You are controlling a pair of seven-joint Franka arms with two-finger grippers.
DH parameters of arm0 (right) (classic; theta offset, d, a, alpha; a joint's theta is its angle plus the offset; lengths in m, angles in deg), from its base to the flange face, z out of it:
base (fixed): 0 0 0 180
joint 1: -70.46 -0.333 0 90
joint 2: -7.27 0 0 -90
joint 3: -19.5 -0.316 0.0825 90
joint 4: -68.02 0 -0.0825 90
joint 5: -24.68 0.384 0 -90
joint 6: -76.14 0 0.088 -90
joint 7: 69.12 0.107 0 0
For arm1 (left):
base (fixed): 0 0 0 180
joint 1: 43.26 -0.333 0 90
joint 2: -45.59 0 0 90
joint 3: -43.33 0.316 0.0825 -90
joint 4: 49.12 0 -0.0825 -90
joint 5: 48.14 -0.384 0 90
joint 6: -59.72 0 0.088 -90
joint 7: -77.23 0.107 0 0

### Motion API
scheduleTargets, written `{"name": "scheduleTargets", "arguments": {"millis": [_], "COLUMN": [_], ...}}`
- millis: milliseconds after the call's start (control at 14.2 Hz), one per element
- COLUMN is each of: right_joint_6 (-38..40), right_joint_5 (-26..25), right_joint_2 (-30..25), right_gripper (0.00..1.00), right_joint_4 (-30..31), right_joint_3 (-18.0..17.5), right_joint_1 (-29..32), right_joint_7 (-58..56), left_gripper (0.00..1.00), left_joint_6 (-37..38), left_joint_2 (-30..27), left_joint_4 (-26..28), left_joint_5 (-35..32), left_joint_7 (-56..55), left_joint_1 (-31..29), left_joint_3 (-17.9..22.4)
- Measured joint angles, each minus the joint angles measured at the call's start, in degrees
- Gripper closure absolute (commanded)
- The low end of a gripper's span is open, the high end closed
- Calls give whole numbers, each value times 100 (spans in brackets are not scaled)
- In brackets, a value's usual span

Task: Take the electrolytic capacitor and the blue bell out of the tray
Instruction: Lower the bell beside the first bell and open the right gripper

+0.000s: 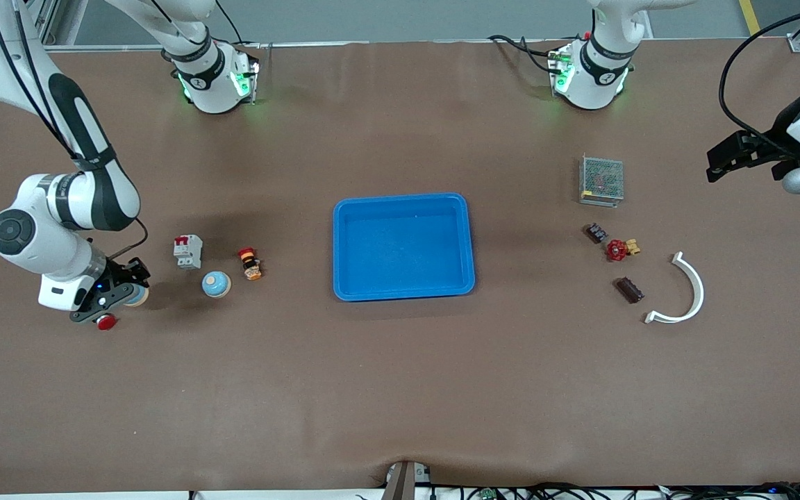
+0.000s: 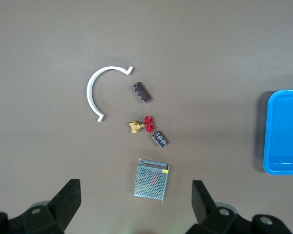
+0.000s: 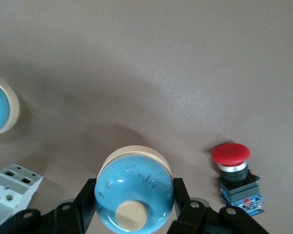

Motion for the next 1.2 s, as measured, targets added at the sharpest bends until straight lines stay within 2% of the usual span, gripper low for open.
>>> {"name": "scheduleTargets", "arguments": {"millis": [1200], "right_joint_6": [-246], "right_joint_5": [46], "right_joint_2": [489], "right_gripper": [100], "right_joint_4": [4], "right_joint_3": [-3], "right_joint_1": [86], "right_joint_7": [19], "left_gripper": [0], "left_joint_6": [-2], "left_joint_2": [21], "left_joint_4": [10], "left_joint_5": [0], "left_joint_7": [0], "left_joint_1": [0], "left_joint_3": [0]}}
